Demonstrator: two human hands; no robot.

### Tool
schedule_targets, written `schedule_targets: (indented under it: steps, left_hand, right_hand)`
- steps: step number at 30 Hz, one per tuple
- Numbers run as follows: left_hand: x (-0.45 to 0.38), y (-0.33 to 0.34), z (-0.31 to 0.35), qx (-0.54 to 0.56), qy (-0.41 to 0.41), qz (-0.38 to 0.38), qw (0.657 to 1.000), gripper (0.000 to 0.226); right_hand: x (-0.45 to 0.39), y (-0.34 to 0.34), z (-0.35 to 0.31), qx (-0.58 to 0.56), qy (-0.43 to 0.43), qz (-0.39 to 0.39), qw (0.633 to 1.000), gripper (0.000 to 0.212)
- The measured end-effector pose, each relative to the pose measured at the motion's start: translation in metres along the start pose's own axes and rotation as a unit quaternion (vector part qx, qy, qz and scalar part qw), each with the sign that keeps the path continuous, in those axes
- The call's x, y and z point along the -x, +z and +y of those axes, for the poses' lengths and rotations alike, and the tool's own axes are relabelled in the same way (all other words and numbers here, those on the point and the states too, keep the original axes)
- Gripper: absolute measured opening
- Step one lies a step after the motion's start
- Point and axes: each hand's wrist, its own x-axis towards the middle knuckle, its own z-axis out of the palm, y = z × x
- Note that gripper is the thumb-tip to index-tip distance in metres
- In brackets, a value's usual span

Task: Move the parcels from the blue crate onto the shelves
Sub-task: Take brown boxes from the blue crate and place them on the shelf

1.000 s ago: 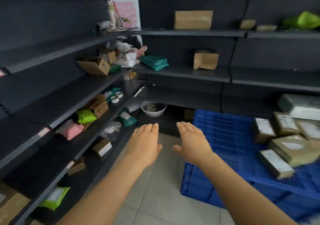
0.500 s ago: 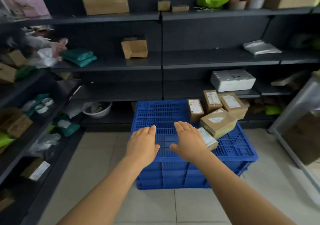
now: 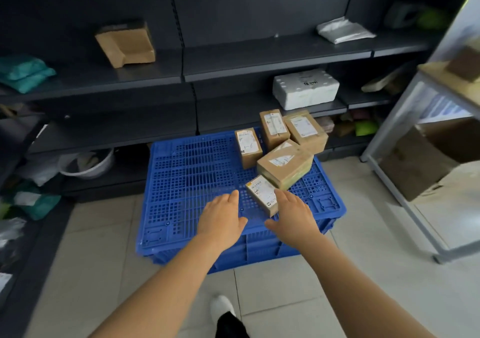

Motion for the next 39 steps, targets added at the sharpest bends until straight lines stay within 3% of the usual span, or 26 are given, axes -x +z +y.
schedule_targets:
  steps: [15,19,27,32,39]
  left_hand:
    - [-0.138,0.070,-0.023,0.034,-0.011,-0.139,0.990,0.074]
    - [-0.166,0.088,-0.029,0.049,-0.021,-0.155,0.986,0.074]
    - [-0.205,0.128,-0.037,0.090,-0.069,-0.210,0.971,0.073]
    - [-0.216,0.147,-0.050,0.139,-0.117,-0.231,0.956,0.072]
    - [-0.236,0.164,-0.076,0.256,-0.217,-0.217,0.917,0.058]
  right_hand:
    - [-0.129,0.056,0.041,-0.055,0.136,-0.064,0.987,0.063]
    - [-0.156,0.084,0.048,-0.034,0.150,-0.110,0.982,0.075]
    - [-0.196,0.131,0.073,-0.059,0.220,-0.124,0.966,0.104]
    - [-0.208,0.154,0.069,-0.050,0.192,-0.151,0.969,0.103]
    - [-0.236,0.175,0.038,-0.178,0.149,-0.181,0.956,0.100]
